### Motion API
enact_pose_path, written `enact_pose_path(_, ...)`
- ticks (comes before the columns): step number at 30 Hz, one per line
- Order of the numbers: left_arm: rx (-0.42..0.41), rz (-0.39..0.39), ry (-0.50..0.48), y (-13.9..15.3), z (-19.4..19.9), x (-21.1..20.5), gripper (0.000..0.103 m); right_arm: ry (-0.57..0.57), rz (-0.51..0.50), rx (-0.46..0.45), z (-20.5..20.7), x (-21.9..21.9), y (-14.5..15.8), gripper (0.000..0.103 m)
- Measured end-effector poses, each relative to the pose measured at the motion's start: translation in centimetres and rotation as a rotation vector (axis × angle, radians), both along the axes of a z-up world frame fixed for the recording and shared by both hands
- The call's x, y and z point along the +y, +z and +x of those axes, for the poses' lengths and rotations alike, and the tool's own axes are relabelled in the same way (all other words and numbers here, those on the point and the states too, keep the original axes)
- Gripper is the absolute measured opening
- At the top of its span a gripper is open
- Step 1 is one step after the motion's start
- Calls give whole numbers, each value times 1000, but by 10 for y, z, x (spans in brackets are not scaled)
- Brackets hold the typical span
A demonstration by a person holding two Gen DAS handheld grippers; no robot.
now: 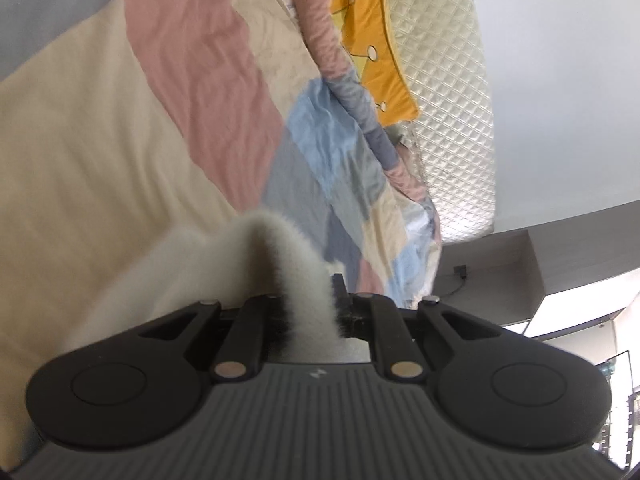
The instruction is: Fold large clothes
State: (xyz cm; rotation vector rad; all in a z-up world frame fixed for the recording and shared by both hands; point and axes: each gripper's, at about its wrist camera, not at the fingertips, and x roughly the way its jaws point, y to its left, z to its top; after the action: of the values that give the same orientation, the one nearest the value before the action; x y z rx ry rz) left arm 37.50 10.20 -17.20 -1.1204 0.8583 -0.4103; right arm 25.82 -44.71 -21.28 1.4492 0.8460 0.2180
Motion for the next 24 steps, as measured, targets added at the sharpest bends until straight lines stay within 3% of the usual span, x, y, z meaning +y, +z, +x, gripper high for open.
enact_pose_path(4,46,-89,29,-30,17,14,13,-5,1,27,14,1,-6,25)
enact_pose_path(7,49,-104,19,-39,21,17,13,-4,22,32,14,-1,-10,25)
enact_pose_path(10,24,-92,-6,-30,16,17,16,16,5,14,13,1,-2,28)
enact_pose_path(11,8,-75,-26,-21,12,15,28,20,-3,3,11,2,3,32)
enact_pose_path(12,-14,-64,-32,-16,10,16,38,25,-8,-19,9,4,10,45)
enact_pose_path(13,-34,-65,-29,-6,1,17,60,31,-7,-47,6,6,17,64)
enact_pose_path(14,-56,-64,-11,2,-5,20,76,30,-1,-80,3,7,24,71)
enact_pose_path(15,-90,-58,7,11,-11,22,79,25,-5,-113,-2,8,34,77)
enact_pose_path(18,-155,-28,36,36,-32,27,79,39,-68,-183,-17,11,60,77)
enact_pose_path(21,-222,71,55,66,-55,22,79,56,-205,-289,-39,17,92,77)
enact_pose_path(24,-300,74,29,92,-75,15,79,84,-313,-390,-60,24,119,77)
